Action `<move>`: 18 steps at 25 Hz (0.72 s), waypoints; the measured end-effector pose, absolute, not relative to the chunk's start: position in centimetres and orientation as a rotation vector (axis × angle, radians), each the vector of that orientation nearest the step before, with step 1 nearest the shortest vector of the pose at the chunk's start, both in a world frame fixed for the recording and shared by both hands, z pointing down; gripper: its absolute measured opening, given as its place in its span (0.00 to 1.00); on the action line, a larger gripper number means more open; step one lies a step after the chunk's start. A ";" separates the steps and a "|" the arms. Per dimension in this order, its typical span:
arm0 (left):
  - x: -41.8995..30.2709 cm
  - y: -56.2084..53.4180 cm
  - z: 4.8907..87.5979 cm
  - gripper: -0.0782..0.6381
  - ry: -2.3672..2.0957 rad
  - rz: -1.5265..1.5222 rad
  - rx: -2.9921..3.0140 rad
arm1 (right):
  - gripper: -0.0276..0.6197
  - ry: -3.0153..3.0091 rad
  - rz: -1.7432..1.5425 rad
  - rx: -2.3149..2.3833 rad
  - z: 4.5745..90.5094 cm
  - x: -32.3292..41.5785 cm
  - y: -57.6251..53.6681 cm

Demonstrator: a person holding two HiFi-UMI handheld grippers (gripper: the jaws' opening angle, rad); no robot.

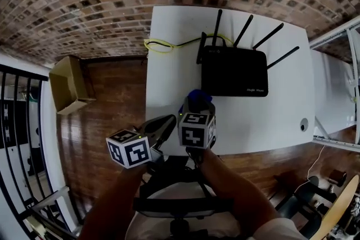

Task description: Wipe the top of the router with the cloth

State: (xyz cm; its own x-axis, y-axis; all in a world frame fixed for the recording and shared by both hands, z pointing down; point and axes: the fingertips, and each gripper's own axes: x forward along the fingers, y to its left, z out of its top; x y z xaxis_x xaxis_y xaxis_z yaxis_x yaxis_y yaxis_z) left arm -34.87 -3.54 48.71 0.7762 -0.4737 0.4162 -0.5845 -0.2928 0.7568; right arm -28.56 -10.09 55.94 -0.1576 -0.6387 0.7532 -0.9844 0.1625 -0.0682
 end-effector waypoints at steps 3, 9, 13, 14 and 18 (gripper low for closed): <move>-35.8 -4.2 48.9 0.14 -0.789 0.142 1.945 | 0.25 -1.823 0.835 1.622 55.8 -29.0 -11.1; -37.5 -5.7 49.2 0.14 -0.780 0.135 1.946 | 0.25 -1.762 0.956 1.747 56.1 -29.6 -13.2; -38.4 -6.9 49.1 0.14 -0.789 0.133 1.955 | 0.25 -1.747 0.994 1.796 55.8 -29.9 -15.2; -38.4 -7.0 49.0 0.14 -0.788 0.131 1.954 | 0.25 -1.741 0.997 1.813 55.8 -29.8 -15.7; -38.5 -6.9 49.4 0.14 -0.769 0.138 1.945 | 0.25 -1.716 1.005 1.868 55.9 -29.4 -17.5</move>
